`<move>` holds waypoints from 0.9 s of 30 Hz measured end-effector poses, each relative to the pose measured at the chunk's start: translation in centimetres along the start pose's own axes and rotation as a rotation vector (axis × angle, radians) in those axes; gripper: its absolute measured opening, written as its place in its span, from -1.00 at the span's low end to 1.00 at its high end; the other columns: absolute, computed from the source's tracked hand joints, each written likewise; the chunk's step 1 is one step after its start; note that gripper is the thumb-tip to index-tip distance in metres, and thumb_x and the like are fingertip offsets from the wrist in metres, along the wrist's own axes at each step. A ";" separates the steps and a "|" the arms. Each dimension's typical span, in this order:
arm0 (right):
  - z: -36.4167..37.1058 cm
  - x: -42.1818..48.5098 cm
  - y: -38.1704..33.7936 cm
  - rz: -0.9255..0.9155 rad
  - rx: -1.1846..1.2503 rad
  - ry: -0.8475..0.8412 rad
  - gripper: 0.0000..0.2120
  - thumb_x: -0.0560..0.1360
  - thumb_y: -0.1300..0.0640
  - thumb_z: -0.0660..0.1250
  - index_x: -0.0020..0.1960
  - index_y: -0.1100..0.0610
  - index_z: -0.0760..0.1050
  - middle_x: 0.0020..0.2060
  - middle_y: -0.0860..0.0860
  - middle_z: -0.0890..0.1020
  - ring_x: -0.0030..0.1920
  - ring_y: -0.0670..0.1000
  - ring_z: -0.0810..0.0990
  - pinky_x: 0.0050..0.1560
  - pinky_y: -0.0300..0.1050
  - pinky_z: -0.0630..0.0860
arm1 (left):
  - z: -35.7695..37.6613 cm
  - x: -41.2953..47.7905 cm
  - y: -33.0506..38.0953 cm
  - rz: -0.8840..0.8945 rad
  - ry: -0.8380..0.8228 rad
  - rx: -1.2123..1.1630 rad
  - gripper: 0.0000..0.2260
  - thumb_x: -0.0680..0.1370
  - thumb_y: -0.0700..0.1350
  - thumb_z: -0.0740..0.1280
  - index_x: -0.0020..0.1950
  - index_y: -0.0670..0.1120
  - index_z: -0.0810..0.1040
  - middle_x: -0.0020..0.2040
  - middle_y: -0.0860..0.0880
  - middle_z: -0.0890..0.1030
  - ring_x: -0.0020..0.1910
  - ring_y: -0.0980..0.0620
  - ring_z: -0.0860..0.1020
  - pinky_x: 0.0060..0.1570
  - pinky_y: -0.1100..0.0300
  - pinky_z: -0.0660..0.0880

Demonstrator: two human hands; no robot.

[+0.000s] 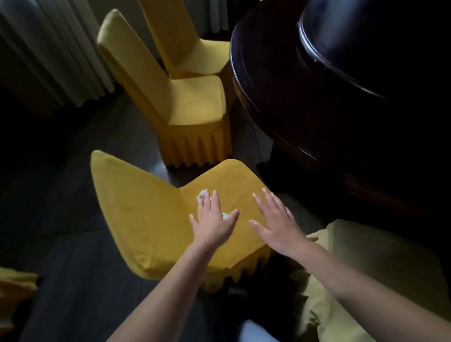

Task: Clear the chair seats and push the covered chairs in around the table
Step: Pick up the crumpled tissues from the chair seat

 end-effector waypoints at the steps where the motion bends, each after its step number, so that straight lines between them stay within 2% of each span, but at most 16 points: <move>1: 0.2 1.5 -0.2 0.005 0.022 -0.026 -0.38 0.60 -0.13 0.10 0.56 -0.06 -0.10 0.56 -0.04 -0.14 0.54 0.01 -0.17 0.48 0.13 -0.05 | -0.3 1.9 -0.7 -0.033 -0.021 0.012 -0.34 0.59 0.17 0.13 0.56 -0.03 -0.10 0.58 -0.03 -0.12 0.54 -0.03 -0.15 0.45 -0.17 -0.15; 8: 3.5 9.6 -0.9 0.061 0.072 -0.200 -0.37 0.60 -0.08 0.15 0.56 -0.03 -0.06 0.56 -0.04 -0.11 0.54 0.01 -0.13 0.49 0.07 0.05 | -1.8 12.5 -6.0 -0.174 -0.083 0.070 -0.34 0.58 0.16 0.16 0.56 -0.06 -0.04 0.58 -0.06 -0.06 0.55 -0.08 -0.09 0.45 -0.18 -0.10; 15: 10.9 14.8 1.6 0.228 0.176 -0.364 -0.38 0.60 -0.06 0.17 0.56 0.00 -0.03 0.56 0.01 -0.08 0.54 0.08 -0.06 0.49 0.07 0.06 | 4.0 20.5 -10.5 -0.169 -0.316 0.208 -0.31 0.56 0.18 0.19 0.56 -0.04 -0.04 0.57 -0.06 -0.04 0.54 -0.07 -0.02 0.46 -0.16 -0.02; 19: 16.2 17.4 3.3 0.269 0.244 -0.448 -0.38 0.59 -0.05 0.18 0.55 0.06 0.01 0.56 0.05 -0.03 0.53 0.12 -0.01 0.48 0.09 0.08 | 6.2 24.8 -12.8 -0.093 -0.347 0.200 -0.34 0.54 0.09 0.27 0.54 -0.09 0.07 0.56 -0.12 0.05 0.52 -0.10 0.07 0.45 -0.05 0.14; 22: 20.2 20.3 4.3 0.329 0.310 -0.403 -0.40 0.58 -0.05 0.20 0.54 0.02 0.04 0.54 0.07 0.10 0.51 0.14 0.12 0.44 0.08 0.19 | 8.1 28.0 -14.8 -0.001 -0.365 0.243 -0.36 0.52 0.01 0.32 0.52 -0.10 0.13 0.54 -0.13 0.12 0.49 -0.13 0.14 0.41 -0.04 0.22; 25: 23.7 22.6 4.9 0.410 0.408 -0.331 -0.41 0.58 -0.04 0.19 0.54 -0.06 0.04 0.51 0.03 0.19 0.48 0.10 0.20 0.35 0.09 0.33 | 10.3 30.9 -17.6 0.080 -0.473 0.364 -0.32 0.50 -0.04 0.36 0.52 -0.12 0.11 0.54 -0.15 0.08 0.49 -0.18 0.13 0.41 -0.08 0.22; 27: 25.9 24.1 5.1 0.385 0.377 -0.304 -0.42 0.57 -0.04 0.21 0.52 -0.12 0.06 0.48 -0.01 0.22 0.43 0.12 0.25 0.28 0.11 0.39 | 11.1 33.5 -19.1 0.125 -0.479 0.435 -0.33 0.50 -0.06 0.37 0.51 -0.09 0.11 0.55 -0.16 0.05 0.47 -0.22 0.15 0.37 -0.15 0.25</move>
Point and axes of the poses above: each hand's wrist, its own x-axis towards the middle knuckle, its own z-axis out of the palm, y = z × x, the point moved 5 cm from there along x, towards the middle knuckle
